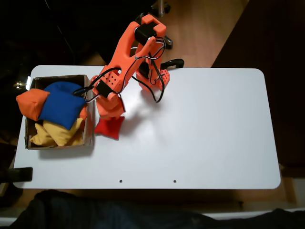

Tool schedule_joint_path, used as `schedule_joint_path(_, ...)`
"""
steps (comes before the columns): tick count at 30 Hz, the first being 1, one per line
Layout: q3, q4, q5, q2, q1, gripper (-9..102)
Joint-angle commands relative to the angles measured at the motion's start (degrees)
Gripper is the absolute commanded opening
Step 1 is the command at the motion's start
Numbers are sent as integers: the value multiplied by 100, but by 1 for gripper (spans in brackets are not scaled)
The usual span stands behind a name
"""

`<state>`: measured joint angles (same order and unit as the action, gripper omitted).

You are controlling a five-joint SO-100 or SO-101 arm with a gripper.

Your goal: Grasp a bag and put it in the box.

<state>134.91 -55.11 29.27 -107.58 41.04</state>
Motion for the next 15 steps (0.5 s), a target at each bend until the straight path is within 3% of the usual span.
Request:
schedule_joint_path(1,132,0,-70,-264,-237,4)
schedule_joint_path(15,501,-53,-176,-1143,-879,0)
